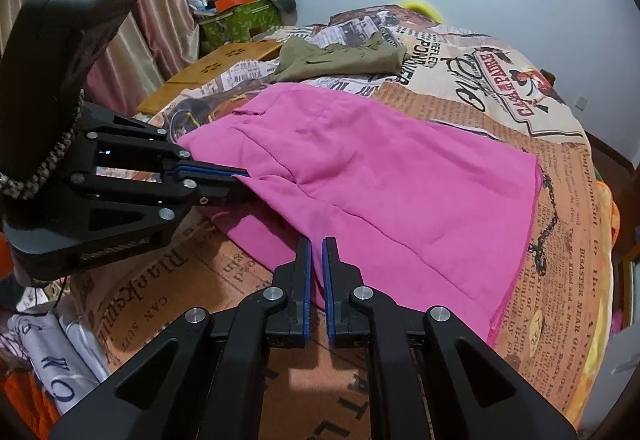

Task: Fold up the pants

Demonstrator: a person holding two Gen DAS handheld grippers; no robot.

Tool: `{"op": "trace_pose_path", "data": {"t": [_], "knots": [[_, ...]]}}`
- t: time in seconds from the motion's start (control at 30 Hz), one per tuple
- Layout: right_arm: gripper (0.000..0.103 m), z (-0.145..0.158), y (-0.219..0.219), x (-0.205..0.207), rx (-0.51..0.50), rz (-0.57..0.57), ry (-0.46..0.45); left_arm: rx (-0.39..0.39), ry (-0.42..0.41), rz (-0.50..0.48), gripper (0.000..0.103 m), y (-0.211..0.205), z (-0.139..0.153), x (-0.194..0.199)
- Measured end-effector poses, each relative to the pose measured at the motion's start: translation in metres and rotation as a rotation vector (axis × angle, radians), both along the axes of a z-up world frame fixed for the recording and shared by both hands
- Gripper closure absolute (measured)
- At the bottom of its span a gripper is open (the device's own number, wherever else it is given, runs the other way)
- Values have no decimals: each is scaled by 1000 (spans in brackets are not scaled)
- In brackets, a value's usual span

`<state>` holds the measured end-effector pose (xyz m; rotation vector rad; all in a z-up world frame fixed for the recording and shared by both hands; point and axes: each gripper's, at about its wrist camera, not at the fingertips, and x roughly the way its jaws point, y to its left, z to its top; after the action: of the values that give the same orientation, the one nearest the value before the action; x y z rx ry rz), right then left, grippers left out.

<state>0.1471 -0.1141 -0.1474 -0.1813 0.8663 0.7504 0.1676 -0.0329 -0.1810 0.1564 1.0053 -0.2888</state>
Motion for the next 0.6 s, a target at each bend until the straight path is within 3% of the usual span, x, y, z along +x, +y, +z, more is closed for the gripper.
{"op": "trace_pose_path", "data": {"t": [0.33,0.6], "knots": [[100,4,-4,-11,-1,20,-12,31,23,-32,101,-6,-5,-12],[97,-9,-3,-9,-53,40,53,-13,84,-32,94,1,-13,-17]]}}
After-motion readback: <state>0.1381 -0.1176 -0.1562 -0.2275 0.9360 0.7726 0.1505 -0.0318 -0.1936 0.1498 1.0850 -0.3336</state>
